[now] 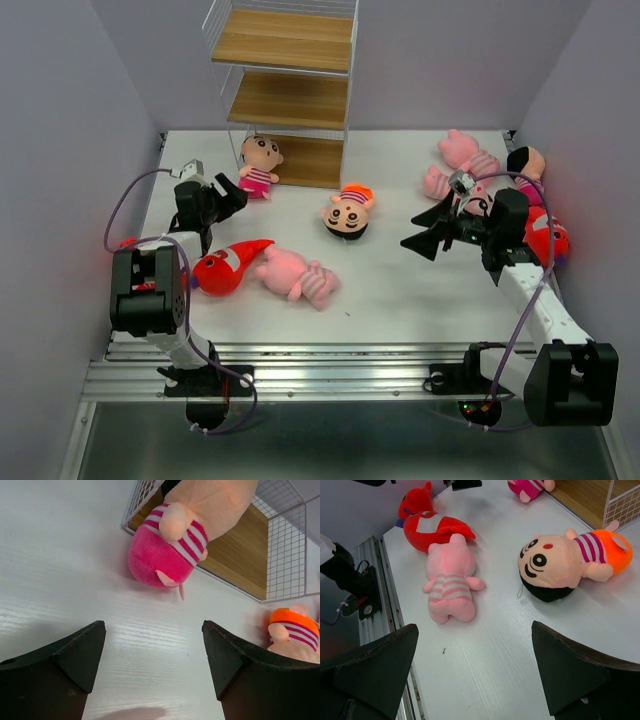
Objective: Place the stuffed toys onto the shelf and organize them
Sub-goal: Place the stuffed toy onto shelf
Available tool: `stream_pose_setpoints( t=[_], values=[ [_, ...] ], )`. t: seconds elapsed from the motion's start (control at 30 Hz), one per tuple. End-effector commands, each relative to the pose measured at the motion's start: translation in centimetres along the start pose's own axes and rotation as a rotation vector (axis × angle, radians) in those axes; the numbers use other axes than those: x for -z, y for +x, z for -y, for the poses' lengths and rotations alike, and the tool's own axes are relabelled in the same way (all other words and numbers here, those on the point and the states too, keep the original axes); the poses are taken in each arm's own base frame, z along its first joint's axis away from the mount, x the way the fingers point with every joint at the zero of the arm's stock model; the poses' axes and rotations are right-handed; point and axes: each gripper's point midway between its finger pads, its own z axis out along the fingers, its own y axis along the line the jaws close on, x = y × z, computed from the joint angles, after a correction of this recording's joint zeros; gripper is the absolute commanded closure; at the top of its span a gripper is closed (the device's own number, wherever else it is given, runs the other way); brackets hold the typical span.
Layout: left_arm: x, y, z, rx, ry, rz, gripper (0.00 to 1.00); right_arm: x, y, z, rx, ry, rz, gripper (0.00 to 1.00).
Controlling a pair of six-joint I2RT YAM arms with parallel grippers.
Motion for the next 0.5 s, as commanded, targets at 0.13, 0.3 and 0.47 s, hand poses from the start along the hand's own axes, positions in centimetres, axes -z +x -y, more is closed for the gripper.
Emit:
stream_pose_setpoints(
  t=[0.13,0.3,0.47],
  values=[
    [-1.0,-0.8,2.7,0.030,0.243,0.138,0.11,-0.1,-1.0,-0.4,0.058,-0.029,0.011,0.00],
    [-2.2,-0.5,2.6,0.058,0.271,0.152,0.11,-0.2,-0.8,-0.3,0.054,-0.031,0.008,0.00],
    [-3.6,-0.6,2.4,0.106,0.260,0.141,0.12,-0.2,-0.8,-0.3,0.051,-0.034,0.006,0.00]
  ],
)
